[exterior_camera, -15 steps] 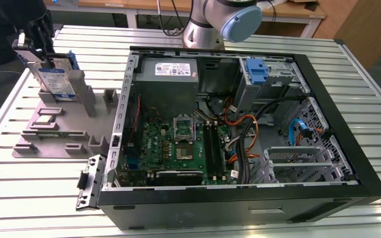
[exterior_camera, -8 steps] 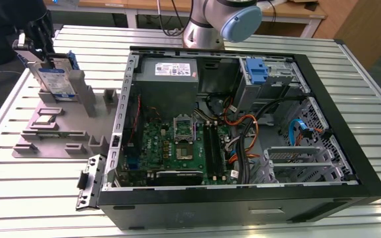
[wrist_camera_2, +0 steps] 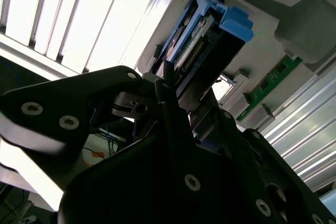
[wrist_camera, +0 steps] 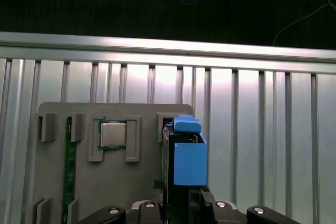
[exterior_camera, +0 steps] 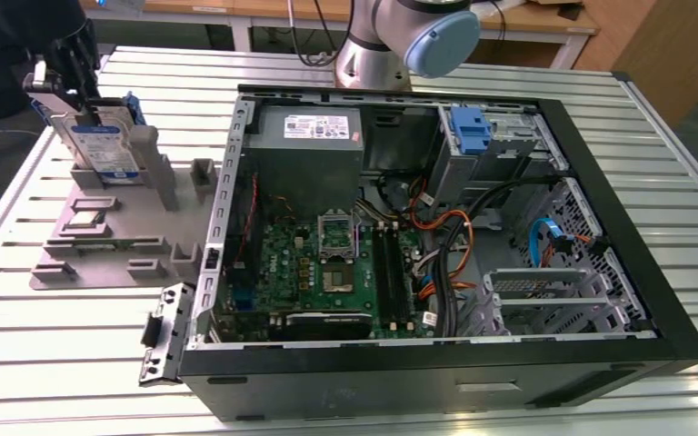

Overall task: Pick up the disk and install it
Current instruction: 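Pick up the disk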

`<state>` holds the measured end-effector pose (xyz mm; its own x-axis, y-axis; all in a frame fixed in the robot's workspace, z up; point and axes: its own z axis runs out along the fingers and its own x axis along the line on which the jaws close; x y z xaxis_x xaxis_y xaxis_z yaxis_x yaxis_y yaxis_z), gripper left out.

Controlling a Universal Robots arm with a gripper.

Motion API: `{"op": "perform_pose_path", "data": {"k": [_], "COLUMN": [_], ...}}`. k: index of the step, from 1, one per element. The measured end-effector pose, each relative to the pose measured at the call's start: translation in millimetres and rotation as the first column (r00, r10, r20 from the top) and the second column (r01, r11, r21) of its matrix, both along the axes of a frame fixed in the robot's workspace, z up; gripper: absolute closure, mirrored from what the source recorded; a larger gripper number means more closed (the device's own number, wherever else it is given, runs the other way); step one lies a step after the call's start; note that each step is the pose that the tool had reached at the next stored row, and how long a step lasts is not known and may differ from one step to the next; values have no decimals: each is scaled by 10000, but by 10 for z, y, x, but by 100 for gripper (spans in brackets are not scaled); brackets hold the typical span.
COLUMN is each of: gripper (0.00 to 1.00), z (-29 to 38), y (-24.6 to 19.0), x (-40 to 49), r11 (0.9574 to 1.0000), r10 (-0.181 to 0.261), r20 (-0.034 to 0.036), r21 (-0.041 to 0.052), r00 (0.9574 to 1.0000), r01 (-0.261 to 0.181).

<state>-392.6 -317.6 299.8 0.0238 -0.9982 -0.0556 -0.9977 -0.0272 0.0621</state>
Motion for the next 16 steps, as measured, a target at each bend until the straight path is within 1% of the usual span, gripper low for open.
{"op": "perform_pose_path", "data": {"k": [8,11,14,16], "gripper": [65,65,65,65], "z": [-3,-10,-15,-16], "y": [-1,-1,-1,-1], "x": [3,2,2,2], "r11": [10000,9985,9945,9944], "r10": [-26,-548,-1051,-1061], "r20": [2,-2,-4,-2], "r21": [1,-1,-3,-1], "r00": [10000,9985,9945,9944], "r01": [26,548,1051,1061]}}
